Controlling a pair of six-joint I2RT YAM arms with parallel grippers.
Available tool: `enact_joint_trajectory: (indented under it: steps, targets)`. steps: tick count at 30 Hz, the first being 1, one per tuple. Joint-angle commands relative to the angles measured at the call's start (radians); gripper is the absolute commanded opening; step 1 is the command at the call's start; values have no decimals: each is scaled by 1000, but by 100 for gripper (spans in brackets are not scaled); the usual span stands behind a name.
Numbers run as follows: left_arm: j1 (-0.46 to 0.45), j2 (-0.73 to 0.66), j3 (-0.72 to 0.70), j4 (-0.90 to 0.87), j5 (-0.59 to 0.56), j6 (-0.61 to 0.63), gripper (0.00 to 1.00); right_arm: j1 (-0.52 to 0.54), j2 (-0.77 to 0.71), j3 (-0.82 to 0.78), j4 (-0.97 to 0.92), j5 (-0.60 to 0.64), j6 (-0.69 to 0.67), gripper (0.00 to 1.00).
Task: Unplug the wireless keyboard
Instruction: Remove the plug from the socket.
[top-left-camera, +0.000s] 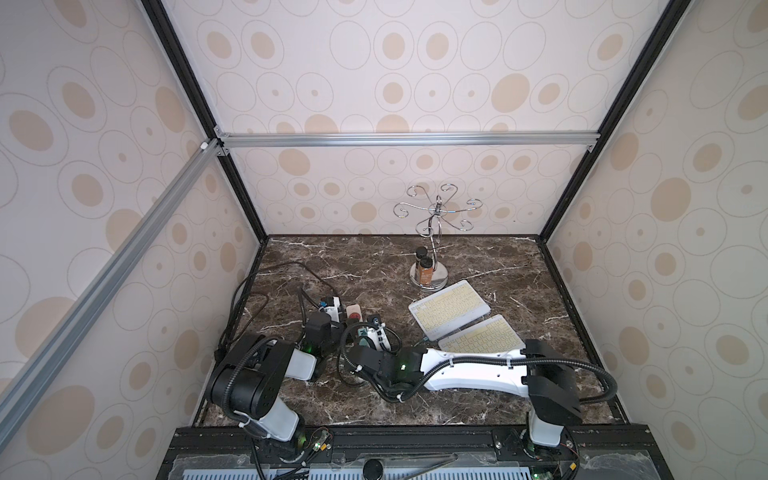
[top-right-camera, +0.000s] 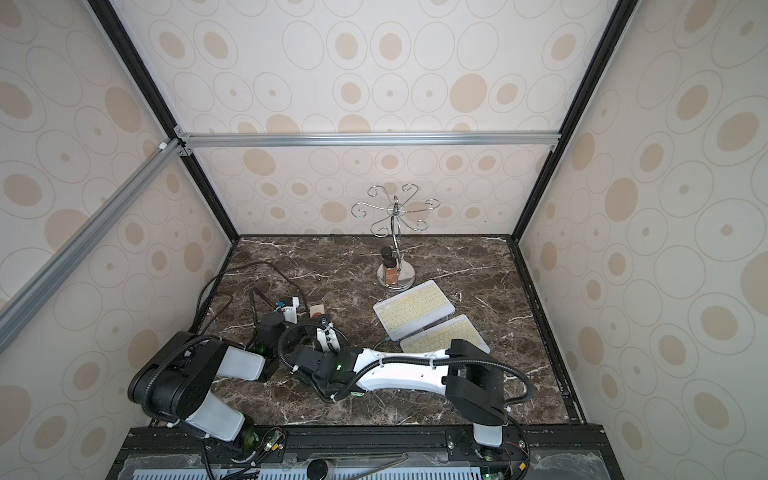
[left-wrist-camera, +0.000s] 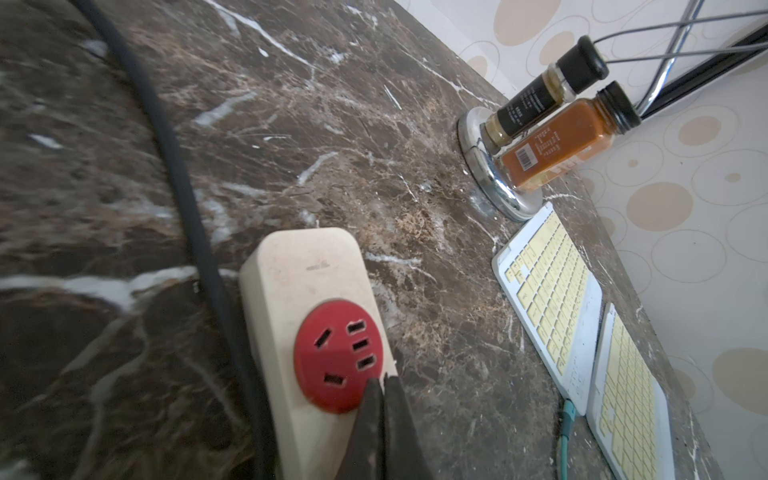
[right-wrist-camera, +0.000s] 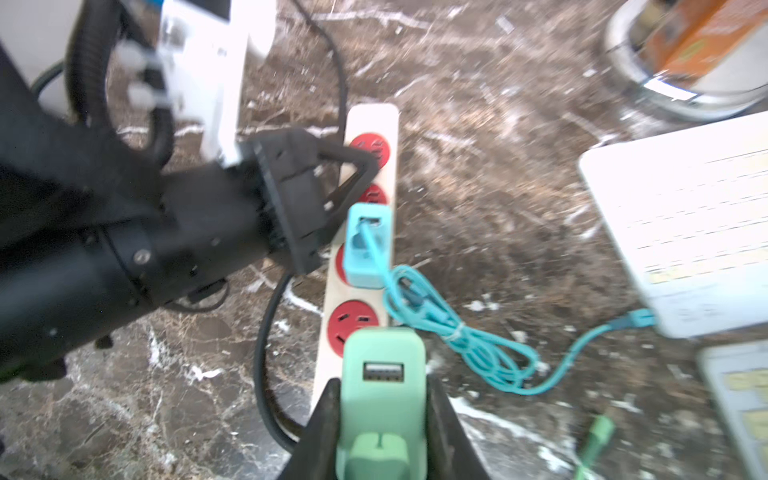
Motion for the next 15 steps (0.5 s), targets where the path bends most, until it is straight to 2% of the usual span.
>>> enact_joint_trajectory:
  steps: [1, 8, 15]
  targets:
    - [-4, -62, -37, -98, -64, 25, 0, 12, -69, -47, -86, 114, 17, 0]
    - [-3, -241, -96, -135, -153, 31, 0, 17, -241, -132, -156, 186, -12, 0]
    - [-5, -480, -184, -175, -259, 27, 0, 29, -405, -158, -363, 290, -59, 0]
